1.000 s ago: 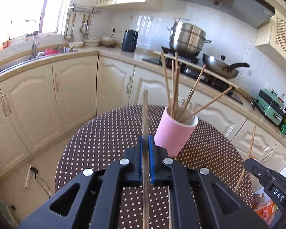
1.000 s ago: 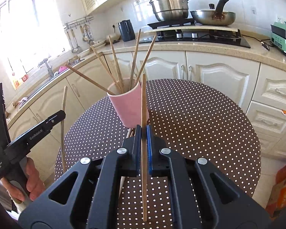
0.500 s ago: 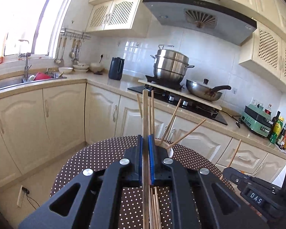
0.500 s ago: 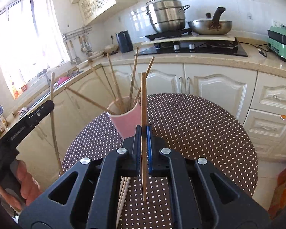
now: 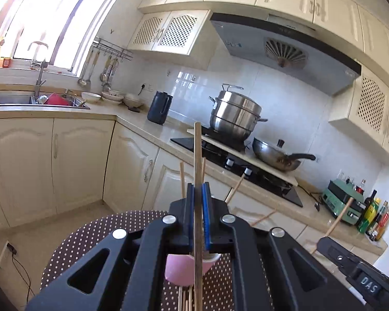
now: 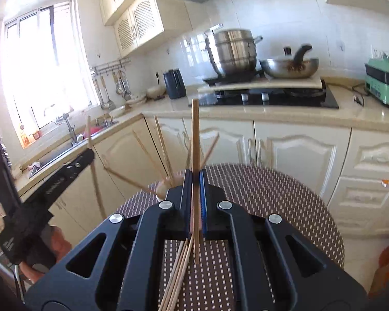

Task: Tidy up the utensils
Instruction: 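Lower both held chopsticks down into the pink cup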

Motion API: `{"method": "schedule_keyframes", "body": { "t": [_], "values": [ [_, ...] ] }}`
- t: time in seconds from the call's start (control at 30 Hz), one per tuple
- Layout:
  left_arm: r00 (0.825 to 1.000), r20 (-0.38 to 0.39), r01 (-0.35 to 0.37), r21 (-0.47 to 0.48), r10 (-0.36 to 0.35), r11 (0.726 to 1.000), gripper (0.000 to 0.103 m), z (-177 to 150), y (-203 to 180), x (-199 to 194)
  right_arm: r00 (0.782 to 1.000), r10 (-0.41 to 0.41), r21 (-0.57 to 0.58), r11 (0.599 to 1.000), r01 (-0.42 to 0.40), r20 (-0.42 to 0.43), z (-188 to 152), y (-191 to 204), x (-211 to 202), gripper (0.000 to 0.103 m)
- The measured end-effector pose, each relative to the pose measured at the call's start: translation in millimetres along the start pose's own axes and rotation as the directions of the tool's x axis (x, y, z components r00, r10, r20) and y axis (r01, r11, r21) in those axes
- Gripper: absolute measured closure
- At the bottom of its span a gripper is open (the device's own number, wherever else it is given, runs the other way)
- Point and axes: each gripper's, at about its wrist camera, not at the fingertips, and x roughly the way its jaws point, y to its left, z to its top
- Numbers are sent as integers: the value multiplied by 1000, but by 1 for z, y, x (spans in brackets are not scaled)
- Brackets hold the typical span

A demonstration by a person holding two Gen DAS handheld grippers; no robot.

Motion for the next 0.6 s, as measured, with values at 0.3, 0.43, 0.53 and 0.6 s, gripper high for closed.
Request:
{"method": "schedule_keyframes", "body": {
  "t": [0.3,0.43,0.53,0.6],
  "values": [
    [987,156,-34,-14,35,999,96,27,-11,16,996,29,-5,1000,-29,81,41,5,8,97],
    [954,276,-108,-58,120,992,96,35,-18,17,996,33,4,999,-34,83,54,5,21,97],
    [908,380,-173,-50,179,984,96,39,-27,21,995,53,19,998,-55,82,60,5,29,97],
    [897,403,-178,-43,180,983,96,38,-30,26,995,55,17,998,-56,85,63,7,34,97]
  ]
}}
